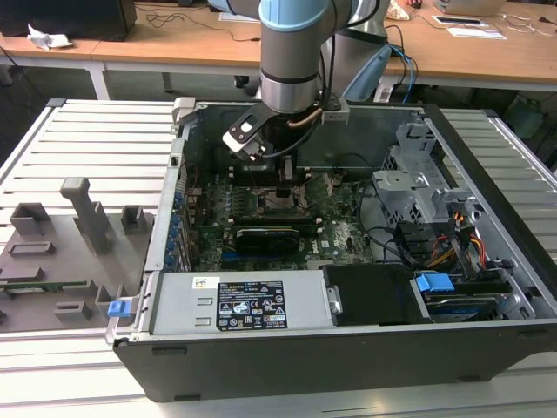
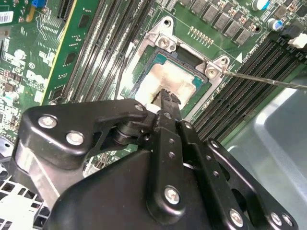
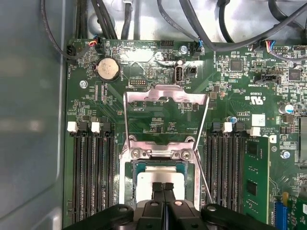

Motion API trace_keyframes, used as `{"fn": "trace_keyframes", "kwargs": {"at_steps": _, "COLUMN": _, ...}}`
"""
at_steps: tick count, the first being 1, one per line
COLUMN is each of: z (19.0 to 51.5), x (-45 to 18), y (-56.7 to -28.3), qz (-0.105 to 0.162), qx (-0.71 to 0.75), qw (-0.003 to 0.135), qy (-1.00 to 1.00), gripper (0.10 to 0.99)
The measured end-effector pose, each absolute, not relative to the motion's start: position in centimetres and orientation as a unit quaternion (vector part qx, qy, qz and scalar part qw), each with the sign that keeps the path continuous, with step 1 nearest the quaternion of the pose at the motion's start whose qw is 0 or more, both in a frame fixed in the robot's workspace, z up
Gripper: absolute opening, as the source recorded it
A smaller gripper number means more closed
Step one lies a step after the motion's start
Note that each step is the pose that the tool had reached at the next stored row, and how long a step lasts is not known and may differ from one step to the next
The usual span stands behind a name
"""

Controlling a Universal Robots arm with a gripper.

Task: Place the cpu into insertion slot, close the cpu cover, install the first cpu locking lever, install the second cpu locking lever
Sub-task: 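Place the cpu into insertion slot, then close the cpu cover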

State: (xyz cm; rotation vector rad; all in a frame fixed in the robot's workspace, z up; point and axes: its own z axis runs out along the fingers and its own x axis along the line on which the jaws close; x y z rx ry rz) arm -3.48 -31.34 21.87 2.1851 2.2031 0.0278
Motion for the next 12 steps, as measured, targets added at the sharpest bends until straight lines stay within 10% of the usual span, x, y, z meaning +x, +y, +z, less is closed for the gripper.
{"fn": "trace_keyframes", "kwargs": {"at_steps": 12, "z": 22.6, "x": -3.49, "y": -31.34, "qz": 0.009, "qx": 0.704, "qw": 0.019, "qy": 0.71, "gripper": 0.106}}
